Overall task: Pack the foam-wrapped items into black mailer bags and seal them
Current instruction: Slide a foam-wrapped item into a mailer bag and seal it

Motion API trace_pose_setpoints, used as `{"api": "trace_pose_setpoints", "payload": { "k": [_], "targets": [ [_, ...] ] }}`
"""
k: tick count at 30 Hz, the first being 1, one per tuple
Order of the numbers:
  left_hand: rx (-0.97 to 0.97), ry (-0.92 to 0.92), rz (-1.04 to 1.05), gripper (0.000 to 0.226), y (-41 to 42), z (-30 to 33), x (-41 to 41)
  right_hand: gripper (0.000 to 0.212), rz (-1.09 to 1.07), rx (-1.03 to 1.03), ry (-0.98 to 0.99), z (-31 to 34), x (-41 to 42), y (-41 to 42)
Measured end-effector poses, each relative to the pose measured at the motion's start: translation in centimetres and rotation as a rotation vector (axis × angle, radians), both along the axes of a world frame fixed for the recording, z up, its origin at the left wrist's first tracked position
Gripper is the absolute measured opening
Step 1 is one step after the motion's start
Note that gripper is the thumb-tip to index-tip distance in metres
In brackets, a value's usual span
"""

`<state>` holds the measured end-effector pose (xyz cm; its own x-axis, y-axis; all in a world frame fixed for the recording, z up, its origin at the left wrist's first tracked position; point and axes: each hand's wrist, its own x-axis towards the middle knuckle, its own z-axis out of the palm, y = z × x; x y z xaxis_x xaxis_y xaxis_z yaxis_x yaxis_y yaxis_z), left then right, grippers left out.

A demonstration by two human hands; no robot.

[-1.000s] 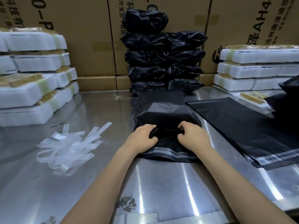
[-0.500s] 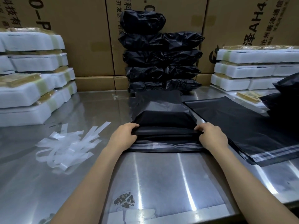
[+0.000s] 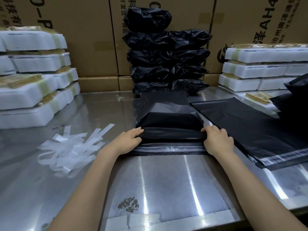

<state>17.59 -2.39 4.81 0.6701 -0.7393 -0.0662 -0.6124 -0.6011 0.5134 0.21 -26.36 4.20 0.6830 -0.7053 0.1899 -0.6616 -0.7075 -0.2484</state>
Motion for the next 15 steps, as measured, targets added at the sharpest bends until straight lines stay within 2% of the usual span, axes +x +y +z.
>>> {"api": "trace_pose_setpoints", "payload": {
  "k": [2, 4, 6, 8, 11, 13, 15],
  "targets": [
    [0.054, 0.057, 0.015, 0.062, -0.1, 0.5, -0.6, 0.048, 0.005, 0.038, 0.017, 0.2, -0.2, 0.3],
    [0.037, -0.006, 0.068, 0.067, -0.6, 1.0, -1.4, 0.045, 0.005, 0.074, -0.102, 0.8, -0.4, 0.8],
    [-0.113, -0.182, 0.116, 0.047, -1.4, 1.3, -2.5, 0.038, 0.038, -0.037, -0.326, 1.5, -0.1, 1.9],
    [-0.265, -0.284, 0.078, 0.04, -2.9, 1.5, -3.9, 0.038, 0.165, -0.197, -0.436, 1.9, 0.7, 3.8],
    [-0.211, -0.321, -0.057, 0.046, -5.8, 0.7, -5.9, 0.039, 0.37, -0.226, -0.295, 0.7, 2.7, 6.2],
    [-0.104, -0.309, -0.091, 0.046, -6.9, -0.4, -6.3, 0.041, 0.417, -0.158, -0.136, -0.5, 3.7, 6.4],
    [0.001, -0.291, -0.056, 0.047, -7.2, -1.2, -5.7, 0.044, 0.401, -0.041, -0.064, -1.1, 4.1, 5.7]
  ]
}}
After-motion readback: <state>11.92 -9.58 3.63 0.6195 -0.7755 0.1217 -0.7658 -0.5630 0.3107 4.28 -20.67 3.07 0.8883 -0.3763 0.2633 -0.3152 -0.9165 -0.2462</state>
